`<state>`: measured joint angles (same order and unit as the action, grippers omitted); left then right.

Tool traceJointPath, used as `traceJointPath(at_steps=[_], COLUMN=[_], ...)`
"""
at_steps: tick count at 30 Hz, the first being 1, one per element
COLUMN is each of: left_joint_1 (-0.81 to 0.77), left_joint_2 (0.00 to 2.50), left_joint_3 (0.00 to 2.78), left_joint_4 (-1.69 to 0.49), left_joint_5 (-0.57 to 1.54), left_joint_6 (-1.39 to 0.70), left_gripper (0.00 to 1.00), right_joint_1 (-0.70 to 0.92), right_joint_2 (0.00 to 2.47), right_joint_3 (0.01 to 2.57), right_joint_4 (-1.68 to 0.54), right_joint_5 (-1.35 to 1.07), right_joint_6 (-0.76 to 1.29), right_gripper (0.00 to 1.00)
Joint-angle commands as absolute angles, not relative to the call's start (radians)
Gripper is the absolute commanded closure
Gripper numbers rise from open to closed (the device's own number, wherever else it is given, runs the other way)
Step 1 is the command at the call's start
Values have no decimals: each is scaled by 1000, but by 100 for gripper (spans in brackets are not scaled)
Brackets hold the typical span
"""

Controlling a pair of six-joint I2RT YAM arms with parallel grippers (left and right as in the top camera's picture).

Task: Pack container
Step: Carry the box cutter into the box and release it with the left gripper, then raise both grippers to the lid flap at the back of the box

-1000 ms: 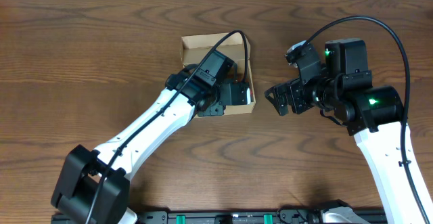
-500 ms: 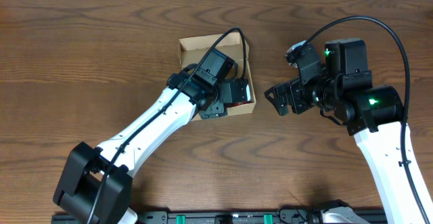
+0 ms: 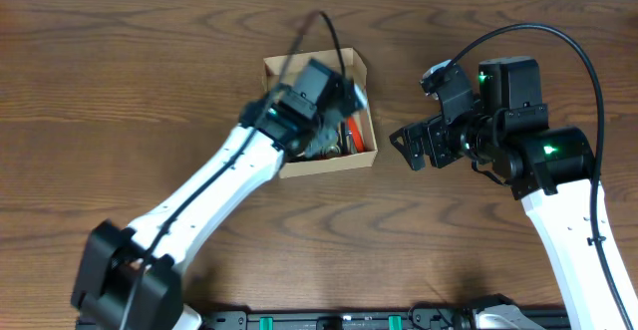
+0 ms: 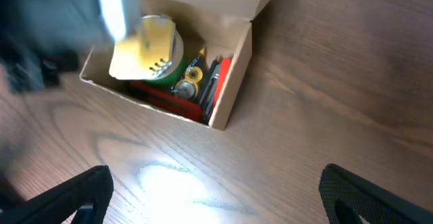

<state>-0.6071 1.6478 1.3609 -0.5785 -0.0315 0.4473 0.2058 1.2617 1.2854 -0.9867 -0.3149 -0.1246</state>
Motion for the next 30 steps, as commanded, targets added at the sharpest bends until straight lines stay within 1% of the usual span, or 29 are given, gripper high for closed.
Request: traceJointPath(at_steps=[1, 5, 9, 13, 15, 16, 17, 18, 19, 20, 22, 25, 30], left_joint_1=[-548, -443, -290, -134, -83, -58, -41, -30, -23, -19, -19, -22, -22], left_joint_2=[1568, 1545, 1559, 1614, 1653, 1684, 1711, 1740, 1766, 1792, 1843, 1908, 2001], left_joint_3=[1437, 1454, 1452, 1446, 1446, 1446, 1446, 1446, 1446, 1446, 1446, 1446, 1446], left_joint_4=[-578, -577, -595, -598, -597, -598, -598, -597, -593, -587, -563, -522, -462], left_joint_5=[-24, 81, 176, 328, 398, 427, 445, 459, 473, 485, 520, 571, 616], left_joint_6=[196, 47, -156, -256, -281, -297, -310, -321, -322, -322, -322, -329, -403], left_gripper=[94, 94, 94, 94, 94, 94, 94, 94, 94, 94, 94, 94, 94], right_joint_1=[200, 200, 200, 200, 200, 200, 200, 200, 200, 199, 198, 182, 150], right_joint_2=[1249, 1249, 1249, 1249, 1251, 1257, 1267, 1281, 1293, 1318, 1372, 1493, 1700], right_joint_3=[1289, 1289, 1289, 1289, 1288, 1287, 1285, 1279, 1272, 1260, 1240, 1230, 1230], right_joint_4=[-988, -987, -971, -943, -918, -897, -876, -851, -830, -794, -732, -641, -491], right_joint_5=[-321, -318, -323, -323, -323, -321, -313, -297, -279, -247, -208, -216, -326], right_joint_6=[-136, -136, -136, -133, -101, -98, -98, -95, -82, -49, 11, 76, 127], right_gripper=[1, 1, 1, 1, 1, 10, 41, 68, 85, 99, 99, 99, 99])
